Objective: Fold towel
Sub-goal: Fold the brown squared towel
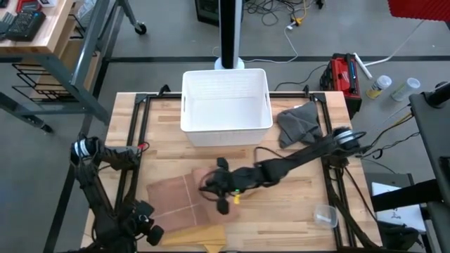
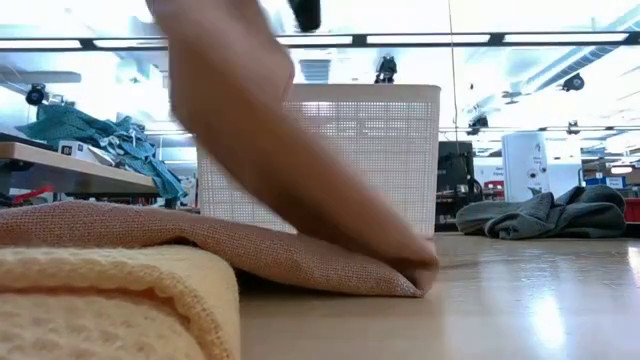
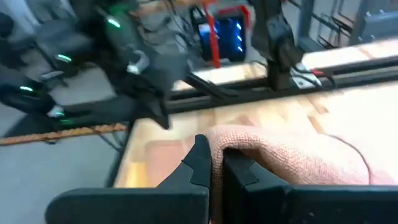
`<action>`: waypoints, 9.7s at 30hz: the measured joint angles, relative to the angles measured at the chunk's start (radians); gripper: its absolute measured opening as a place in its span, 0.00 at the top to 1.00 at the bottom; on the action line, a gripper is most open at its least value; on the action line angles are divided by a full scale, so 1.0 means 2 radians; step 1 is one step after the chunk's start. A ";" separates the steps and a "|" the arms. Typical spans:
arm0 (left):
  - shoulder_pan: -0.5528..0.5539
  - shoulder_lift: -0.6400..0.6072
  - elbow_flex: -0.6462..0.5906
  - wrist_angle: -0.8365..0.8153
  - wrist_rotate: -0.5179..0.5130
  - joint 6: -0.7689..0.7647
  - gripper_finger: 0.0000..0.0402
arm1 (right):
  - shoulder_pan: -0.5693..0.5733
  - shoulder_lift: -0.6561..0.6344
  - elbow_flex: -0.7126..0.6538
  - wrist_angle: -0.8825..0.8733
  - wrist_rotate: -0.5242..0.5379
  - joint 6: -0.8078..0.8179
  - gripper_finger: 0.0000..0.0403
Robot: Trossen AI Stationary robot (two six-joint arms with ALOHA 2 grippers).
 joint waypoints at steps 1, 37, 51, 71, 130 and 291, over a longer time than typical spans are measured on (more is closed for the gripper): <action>-0.004 0.003 0.000 0.004 0.000 0.000 1.00 | -0.003 0.019 0.019 -0.002 0.000 -0.001 1.00; -0.034 0.064 -0.005 0.024 -0.020 0.055 1.00 | -0.041 0.316 0.421 -0.174 -0.055 -0.029 0.69; -0.033 0.063 -0.020 0.027 -0.089 0.088 1.00 | -0.056 0.316 0.421 -0.243 -0.079 -0.058 0.35; -0.033 0.063 -0.022 0.042 -0.085 0.086 1.00 | -0.068 0.312 0.413 -0.412 0.032 -0.107 0.47; -0.003 0.027 -0.129 0.244 -0.106 0.133 1.00 | -0.013 0.319 0.376 -0.355 -0.117 -0.096 1.00; 0.126 -0.037 -0.179 0.419 -0.211 0.396 1.00 | 0.032 0.252 0.421 -0.577 0.048 0.069 1.00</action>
